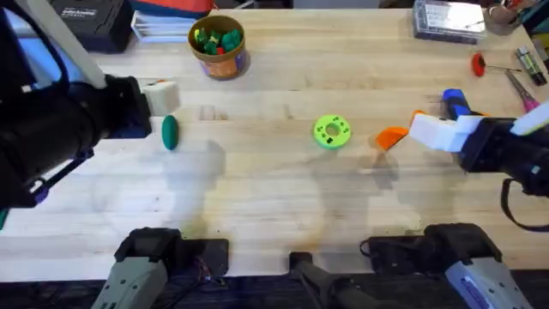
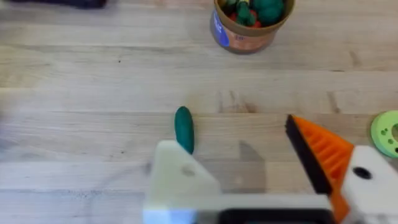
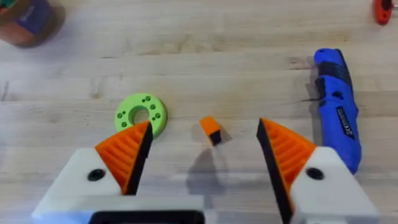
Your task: Pick up the gripper from the table and insert it into the empty holder that is missing its gripper. Then pick up a screw, insert it into the mounting hole, and use the screwdriver to tighten it. Finally, clean up the table by picking up the vegetable and placing it into the bucket.
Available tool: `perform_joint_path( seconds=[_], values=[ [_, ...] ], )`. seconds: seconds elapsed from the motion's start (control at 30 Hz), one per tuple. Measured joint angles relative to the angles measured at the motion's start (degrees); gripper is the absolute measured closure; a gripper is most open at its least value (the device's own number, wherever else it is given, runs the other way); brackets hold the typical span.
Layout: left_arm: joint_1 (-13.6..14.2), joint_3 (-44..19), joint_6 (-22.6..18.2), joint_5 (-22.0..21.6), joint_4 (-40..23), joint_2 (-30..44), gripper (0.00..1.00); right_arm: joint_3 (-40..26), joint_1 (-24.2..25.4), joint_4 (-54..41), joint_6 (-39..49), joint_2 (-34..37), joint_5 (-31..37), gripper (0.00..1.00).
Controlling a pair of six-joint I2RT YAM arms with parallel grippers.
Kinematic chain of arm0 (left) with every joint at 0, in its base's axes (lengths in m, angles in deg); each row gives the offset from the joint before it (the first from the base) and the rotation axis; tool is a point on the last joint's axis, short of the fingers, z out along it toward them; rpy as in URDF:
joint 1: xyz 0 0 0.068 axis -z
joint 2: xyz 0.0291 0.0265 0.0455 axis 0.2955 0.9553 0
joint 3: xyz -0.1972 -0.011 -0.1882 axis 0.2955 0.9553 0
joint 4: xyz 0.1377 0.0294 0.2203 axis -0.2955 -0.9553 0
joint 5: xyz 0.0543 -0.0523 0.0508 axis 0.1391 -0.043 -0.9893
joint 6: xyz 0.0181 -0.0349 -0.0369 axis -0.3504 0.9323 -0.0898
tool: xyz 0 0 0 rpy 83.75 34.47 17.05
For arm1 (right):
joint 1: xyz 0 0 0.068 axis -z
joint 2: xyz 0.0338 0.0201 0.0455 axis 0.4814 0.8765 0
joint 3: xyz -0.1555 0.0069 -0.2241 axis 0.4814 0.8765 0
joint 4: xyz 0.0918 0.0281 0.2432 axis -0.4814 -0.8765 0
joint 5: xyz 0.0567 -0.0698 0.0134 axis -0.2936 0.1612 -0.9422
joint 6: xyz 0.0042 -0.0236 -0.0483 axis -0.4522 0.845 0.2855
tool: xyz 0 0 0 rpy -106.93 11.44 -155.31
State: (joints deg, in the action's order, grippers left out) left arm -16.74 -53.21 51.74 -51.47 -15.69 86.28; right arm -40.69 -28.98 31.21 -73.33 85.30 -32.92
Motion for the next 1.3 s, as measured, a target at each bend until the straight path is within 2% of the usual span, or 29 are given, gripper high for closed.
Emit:
perform_joint_path(
  seconds=[0.07,0.1,0.13,0.33,0.43,0.6,0.73,0.8,0.93,1.07,1.2,1.3],
  values=[
    [0.0,0.0,0.0,0.8,1.2,0.0,0.145,0.0,0.0,-0.6,0.0,0.0,0.0,0.007],
    [0.0,0.0,0.3,1.4,2.2,0.0,0.051,0.0,0.0,-1.0,0.0,0.0,0.0,0.007],
    [0.0,0.0,0.2,1.9,3.5,0.0,0.024,0.0,0.0,-1.5,0.0,0.0,0.0,0.008],
    [0.0,0.0,0.2,3.6,12.3,0.0,0.016,0.0,0.0,-5.8,0.0,0.0,0.0,0.009],
    [0.0,0.0,0.2,3.9,11.9,0.0,0.015,0.0,0.0,-9.0,0.0,0.0,0.0,0.009],
    [0.0,-0.1,0.2,4.5,5.7,0.0,0.015,0.0,0.0,-14.6,0.0,0.0,0.0,0.009],
    [0.0,0.0,0.2,4.5,5.8,0.0,0.015,0.0,0.0,-15.7,0.0,0.0,0.0,0.009],
    [0.0,1.2,0.2,5.0,9.4,-0.5,0.016,0.0,0.0,-15.7,0.0,0.0,0.0,0.008],
    [0.0,9.5,0.3,7.8,21.0,-5.2,0.015,0.0,0.0,-15.7,0.0,0.0,0.0,0.007],
    [0.7,21.7,0.2,11.6,33.5,-14.9,0.015,0.0,0.0,-15.7,0.0,0.0,0.0,0.007],
    [2.0,32.2,0.2,15.2,39.8,-25.6,0.015,0.0,0.0,-15.7,0.0,0.0,0.0,0.007],
    [2.3,37.8,0.3,17.4,41.2,-31.5,0.015,0.0,0.0,-15.7,0.0,0.0,0.0,0.007]
  ],
)
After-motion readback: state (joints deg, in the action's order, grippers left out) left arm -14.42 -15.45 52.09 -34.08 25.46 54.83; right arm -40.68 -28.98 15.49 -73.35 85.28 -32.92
